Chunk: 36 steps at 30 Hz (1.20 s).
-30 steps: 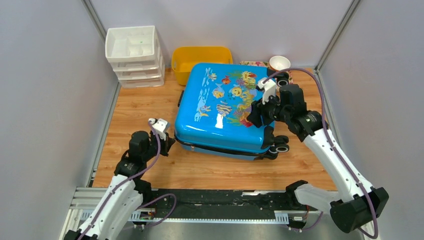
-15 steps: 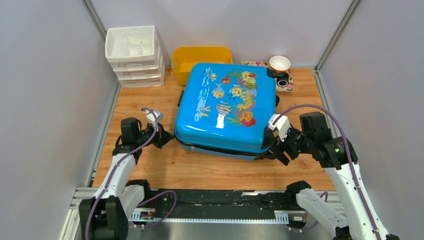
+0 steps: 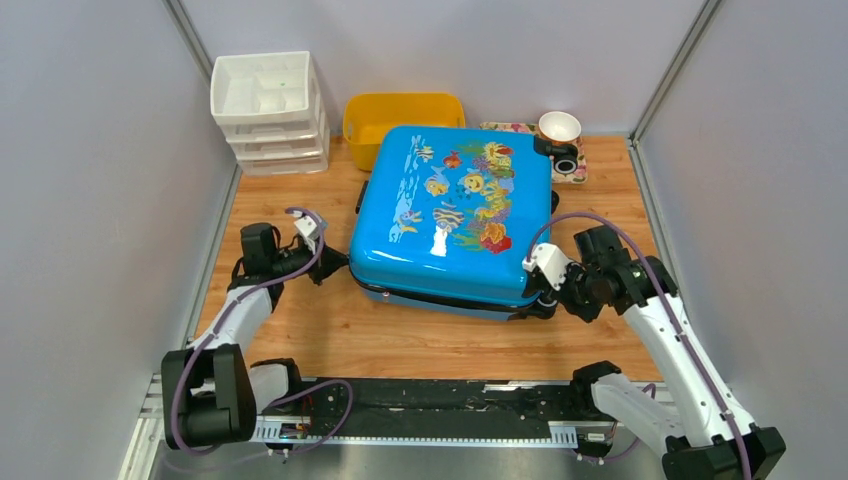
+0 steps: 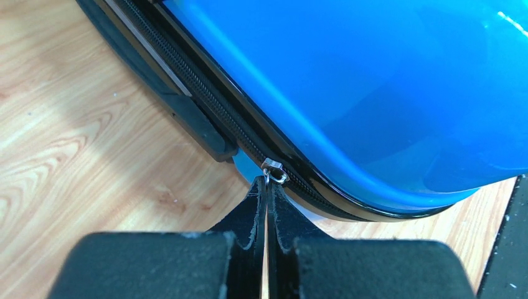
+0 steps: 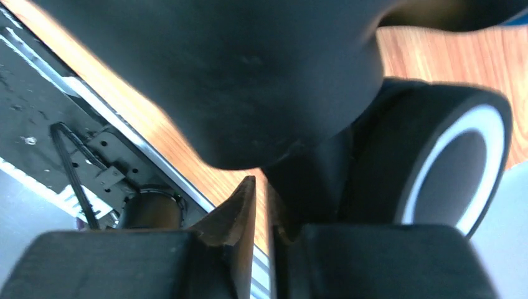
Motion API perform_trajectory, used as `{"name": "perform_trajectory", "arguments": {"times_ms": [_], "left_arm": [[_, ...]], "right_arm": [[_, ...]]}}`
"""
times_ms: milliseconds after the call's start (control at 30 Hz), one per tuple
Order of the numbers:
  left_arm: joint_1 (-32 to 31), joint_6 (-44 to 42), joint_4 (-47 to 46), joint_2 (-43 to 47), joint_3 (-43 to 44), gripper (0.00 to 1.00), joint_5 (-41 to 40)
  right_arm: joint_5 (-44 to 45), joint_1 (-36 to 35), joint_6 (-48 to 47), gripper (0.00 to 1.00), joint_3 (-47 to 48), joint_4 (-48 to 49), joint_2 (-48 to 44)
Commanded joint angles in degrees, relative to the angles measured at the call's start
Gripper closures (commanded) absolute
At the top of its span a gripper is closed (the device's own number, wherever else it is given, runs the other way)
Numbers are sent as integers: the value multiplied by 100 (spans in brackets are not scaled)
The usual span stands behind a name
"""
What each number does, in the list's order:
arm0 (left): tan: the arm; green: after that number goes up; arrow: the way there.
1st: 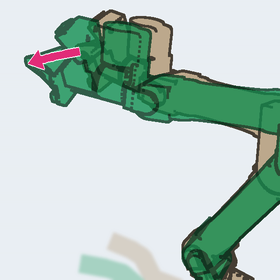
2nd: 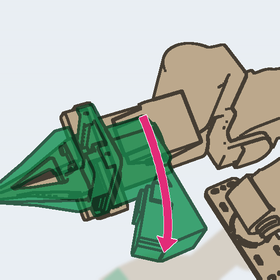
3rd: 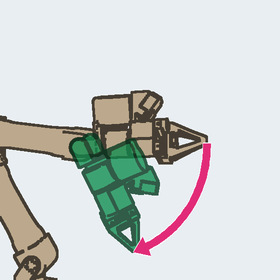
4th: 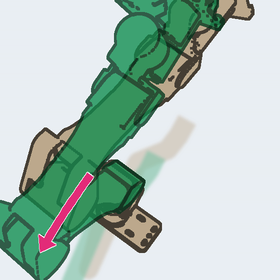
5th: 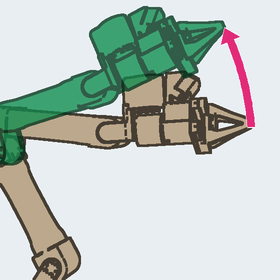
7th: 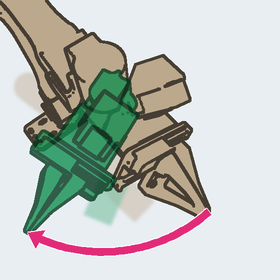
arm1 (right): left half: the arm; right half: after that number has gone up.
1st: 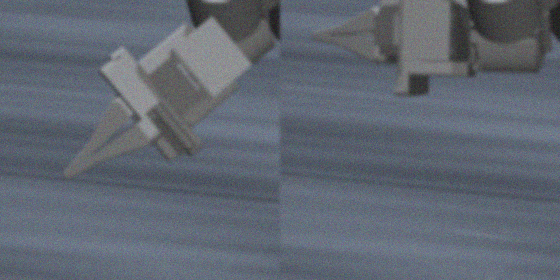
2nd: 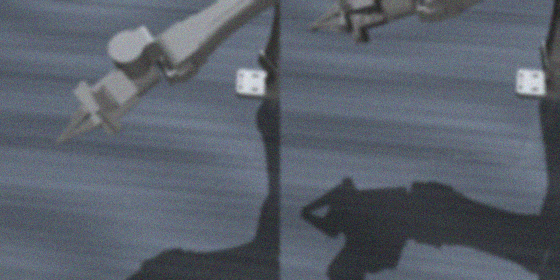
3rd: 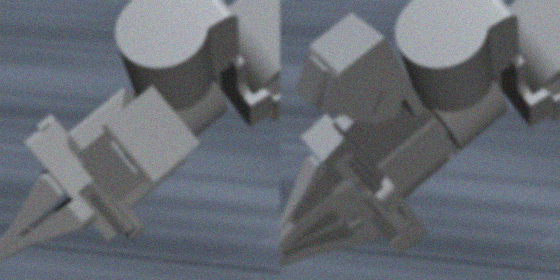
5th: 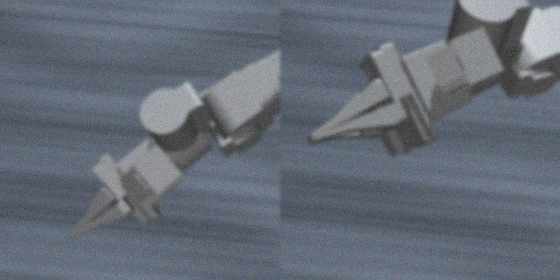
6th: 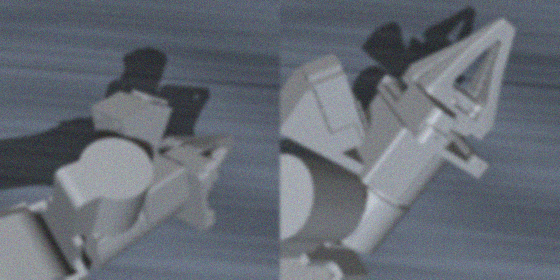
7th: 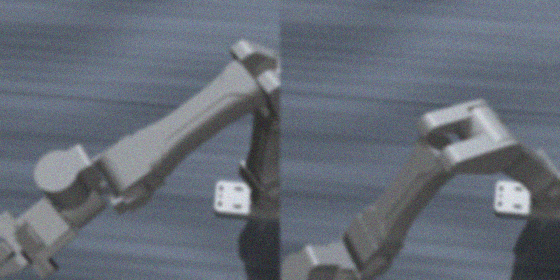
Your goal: Open, take out, and arrange the luggage
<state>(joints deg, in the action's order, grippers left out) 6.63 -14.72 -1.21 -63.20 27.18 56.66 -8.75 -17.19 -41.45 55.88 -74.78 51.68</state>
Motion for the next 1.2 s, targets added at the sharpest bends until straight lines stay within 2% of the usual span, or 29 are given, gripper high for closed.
{"name": "perform_trajectory", "arguments": {"times_ms": [0, 67, 200, 400, 433, 467, 533, 567, 667, 733, 867, 1000, 1167], "left_arm": [[84, -558, -1608, -315, 516, 100, 739], [93, -506, -1803, -499, 560, 100, 907], [-4, -339, -2111, -404, 377, 100, 1478], [-600, -857, -1804, 518, -309, 100, 1611], [-645, -944, -1769, 597, -379, 100, 1567], [-820, -954, -1751, 729, -458, 100, 1532], [-1058, -701, -1838, 791, -494, 100, 1462], [-1128, -577, -1900, 800, -503, 100, 1462], [-1506, -444, -2006, 870, -503, 100, 1331], [-1821, -374, -1988, 923, -512, 100, 1321], [-2288, -417, -1716, 1064, -599, 100, 1190], [-2597, -461, -1400, 1248, -749, 100, 988], [-2553, -189, -1390, 1205, -706, 100, 469]], "right_arm": [[541, 189, -460, 92, -226, 464, -219], [541, 399, -705, 100, -314, 517, -342], [104, 1487, -1268, 100, -236, 509, -448], [-626, 3008, -1761, 100, 335, 526, 77], [-636, 3107, -1744, 97, 440, 509, 201], [-610, 3169, -1674, 80, 546, 500, 324], [-680, 3344, -1375, 64, 1036, 395, 692], [-802, 3380, -1270, 49, 1239, 342, 807], [-1583, 3398, -454, 40, 2354, 315, 1150], [-2033, 3179, 308, 39, 3135, 402, 1387], [-1833, 2231, 1339, 40, 3719, 963, 1704], [-1368, 959, 2289, 42, 3615, 1668, 1968], [-918, -283, 2633, 44, 3395, 2072, 2399]]}}
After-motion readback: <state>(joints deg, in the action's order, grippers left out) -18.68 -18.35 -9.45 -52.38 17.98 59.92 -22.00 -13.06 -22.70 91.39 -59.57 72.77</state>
